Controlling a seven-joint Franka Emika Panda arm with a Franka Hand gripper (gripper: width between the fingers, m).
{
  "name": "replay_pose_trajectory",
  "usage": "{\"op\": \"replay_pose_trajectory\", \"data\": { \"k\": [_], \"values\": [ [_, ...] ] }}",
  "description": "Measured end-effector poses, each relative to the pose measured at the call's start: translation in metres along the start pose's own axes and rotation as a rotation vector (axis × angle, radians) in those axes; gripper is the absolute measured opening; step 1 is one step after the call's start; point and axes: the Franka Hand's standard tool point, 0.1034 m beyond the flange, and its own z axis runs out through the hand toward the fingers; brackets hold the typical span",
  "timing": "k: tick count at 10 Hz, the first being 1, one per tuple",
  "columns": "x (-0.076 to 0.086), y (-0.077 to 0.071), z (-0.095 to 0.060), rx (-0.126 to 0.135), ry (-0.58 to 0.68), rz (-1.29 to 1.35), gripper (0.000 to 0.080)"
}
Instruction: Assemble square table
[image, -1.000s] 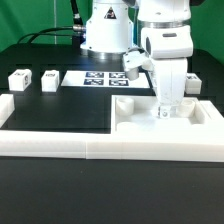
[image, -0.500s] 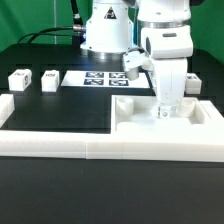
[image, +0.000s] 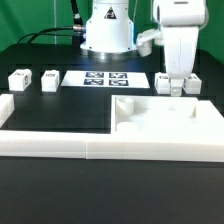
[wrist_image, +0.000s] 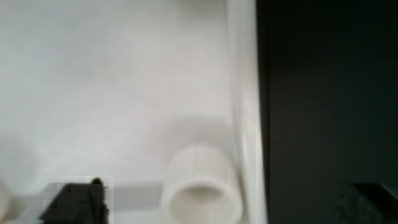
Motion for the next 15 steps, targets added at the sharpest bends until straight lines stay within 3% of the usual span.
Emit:
{"op": "replay_pose_trajectory", "data": {
  "k": [1,6,8,10,13,15],
  "values": [
    [0.013,-0.007,-0.002,-0.007,0.012,0.060,0.0649],
    [0.013,-0.006,0.000,-0.004,0.024,0.376,0.0649],
    [0.027,-0.025,-0.022,0.020,-0.044,0.709,0.0649],
    [0.035,-0.044,-0.014,0.029,-0.069,0.896,0.0649],
    [0.037,-0.045,-0.015,0.042,-0.067,1.111,0.0649],
    [0.035,-0.048,-0.014,0.050,-0.087,1.113,0.0649]
  ]
}}
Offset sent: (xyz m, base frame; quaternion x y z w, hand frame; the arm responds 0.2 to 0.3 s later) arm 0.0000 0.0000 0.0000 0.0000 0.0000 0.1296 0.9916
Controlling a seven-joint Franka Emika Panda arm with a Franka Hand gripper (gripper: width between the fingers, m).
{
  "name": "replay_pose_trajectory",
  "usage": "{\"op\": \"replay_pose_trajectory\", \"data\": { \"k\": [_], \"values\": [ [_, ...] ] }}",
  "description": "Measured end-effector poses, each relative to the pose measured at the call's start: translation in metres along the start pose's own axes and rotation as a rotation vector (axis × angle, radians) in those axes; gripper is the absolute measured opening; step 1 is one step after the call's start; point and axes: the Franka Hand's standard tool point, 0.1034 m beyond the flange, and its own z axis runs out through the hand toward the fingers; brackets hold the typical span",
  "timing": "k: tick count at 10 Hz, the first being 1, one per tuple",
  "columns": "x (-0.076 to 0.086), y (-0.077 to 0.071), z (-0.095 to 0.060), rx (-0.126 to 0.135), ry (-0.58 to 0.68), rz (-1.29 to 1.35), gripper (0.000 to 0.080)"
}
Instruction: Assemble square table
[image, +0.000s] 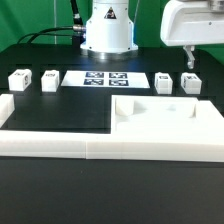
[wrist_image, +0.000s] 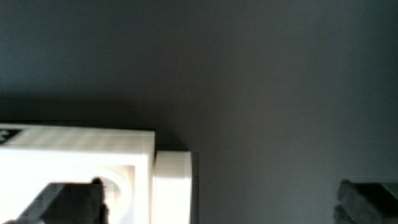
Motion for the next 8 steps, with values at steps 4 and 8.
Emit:
{"op": "replay_pose_trajectory", "data": {
  "k": [4,8],
  "values": [
    [-0.055,-0.004,0.001,-0.085,-0.223,0.023,0.0649],
    [-0.057,-0.001,0.004,-0.099,-0.475,0.023,0.0649]
  ]
}}
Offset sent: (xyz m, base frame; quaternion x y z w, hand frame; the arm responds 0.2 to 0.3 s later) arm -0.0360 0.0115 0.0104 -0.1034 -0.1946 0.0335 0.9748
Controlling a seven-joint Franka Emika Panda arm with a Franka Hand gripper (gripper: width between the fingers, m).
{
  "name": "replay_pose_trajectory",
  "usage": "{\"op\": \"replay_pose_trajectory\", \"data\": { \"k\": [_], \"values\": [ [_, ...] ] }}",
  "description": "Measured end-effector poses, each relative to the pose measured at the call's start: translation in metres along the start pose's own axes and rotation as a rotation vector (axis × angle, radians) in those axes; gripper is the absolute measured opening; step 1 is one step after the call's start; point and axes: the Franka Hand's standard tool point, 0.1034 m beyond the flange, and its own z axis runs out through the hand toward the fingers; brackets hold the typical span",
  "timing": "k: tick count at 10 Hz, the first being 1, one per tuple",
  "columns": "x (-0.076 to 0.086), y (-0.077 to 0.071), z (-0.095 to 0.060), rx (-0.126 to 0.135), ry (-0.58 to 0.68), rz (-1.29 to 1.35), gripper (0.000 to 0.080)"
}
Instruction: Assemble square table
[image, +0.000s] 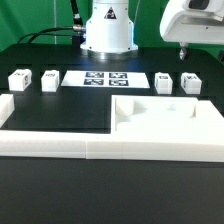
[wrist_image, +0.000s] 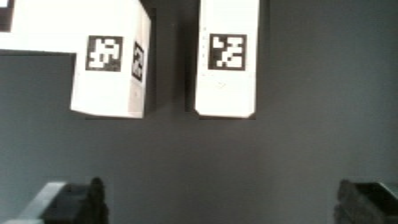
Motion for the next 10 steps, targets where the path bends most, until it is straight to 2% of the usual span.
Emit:
{"op": "replay_pose_trajectory", "data": {
  "k": [1,2,3,4,5,10],
  "values": [
    [0.000,-0.004,0.006,0.012,-0.070,0.024,0.0649],
    [-0.002,-0.016,0.024,0.067,-0.147,0.086,0.0649],
    [-0.001,-0.021,0.034,0.079,-0.198,0.094,0.0649],
    [0.001,-0.030,0.036,0.138,-0.214,0.111,0.0649],
    [0.002,-0.031,0.038,0.187,-0.232,0.119,0.0649],
    [0.001,-0.026,0.038,0.178,-0.238,0.110,0.0649]
  ]
}}
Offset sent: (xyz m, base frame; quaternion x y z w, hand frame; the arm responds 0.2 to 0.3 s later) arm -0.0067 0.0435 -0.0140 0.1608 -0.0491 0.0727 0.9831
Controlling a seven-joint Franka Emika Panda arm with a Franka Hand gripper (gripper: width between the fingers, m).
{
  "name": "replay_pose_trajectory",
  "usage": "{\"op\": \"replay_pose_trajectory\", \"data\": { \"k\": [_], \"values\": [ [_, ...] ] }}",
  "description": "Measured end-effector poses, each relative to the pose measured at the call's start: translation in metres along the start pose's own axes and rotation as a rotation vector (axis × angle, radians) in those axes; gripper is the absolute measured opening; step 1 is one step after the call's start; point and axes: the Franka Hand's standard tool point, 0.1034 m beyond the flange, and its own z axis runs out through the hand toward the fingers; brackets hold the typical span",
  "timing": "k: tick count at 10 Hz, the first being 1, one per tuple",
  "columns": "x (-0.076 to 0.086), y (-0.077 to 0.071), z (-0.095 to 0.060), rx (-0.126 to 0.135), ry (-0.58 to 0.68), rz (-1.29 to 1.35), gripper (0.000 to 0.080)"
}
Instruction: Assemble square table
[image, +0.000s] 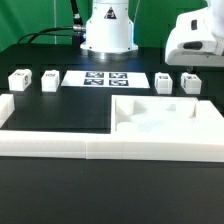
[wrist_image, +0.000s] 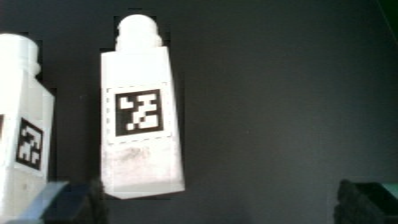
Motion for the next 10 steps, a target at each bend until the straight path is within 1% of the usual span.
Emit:
{"op": "replay_pose_trajectory", "data": {
  "k": [1,2,3,4,5,6,7,9,10],
  "values": [
    [-0.008,0.011,-0.001,-0.022,-0.045,-0.029,0.0649],
    [-0.007,0.017,0.003,-0.014,-0.066,-0.025,0.0649],
    [-0.003,0.023,0.009,-0.003,-0.080,-0.013,0.0649],
    [0.000,0.026,0.012,0.004,-0.077,-0.004,0.0649],
    [0.002,0.027,0.020,0.009,-0.102,0.003,0.0649],
    [-0.002,0.029,0.022,0.002,-0.171,0.004,0.0649],
    [0.002,0.028,0.023,0.005,-0.188,0.005,0.0649],
    [0.003,0.028,0.024,0.005,-0.180,0.005,0.0649],
    [0.002,0.026,0.033,-0.002,-0.189,0.011,0.0649]
  ]
}}
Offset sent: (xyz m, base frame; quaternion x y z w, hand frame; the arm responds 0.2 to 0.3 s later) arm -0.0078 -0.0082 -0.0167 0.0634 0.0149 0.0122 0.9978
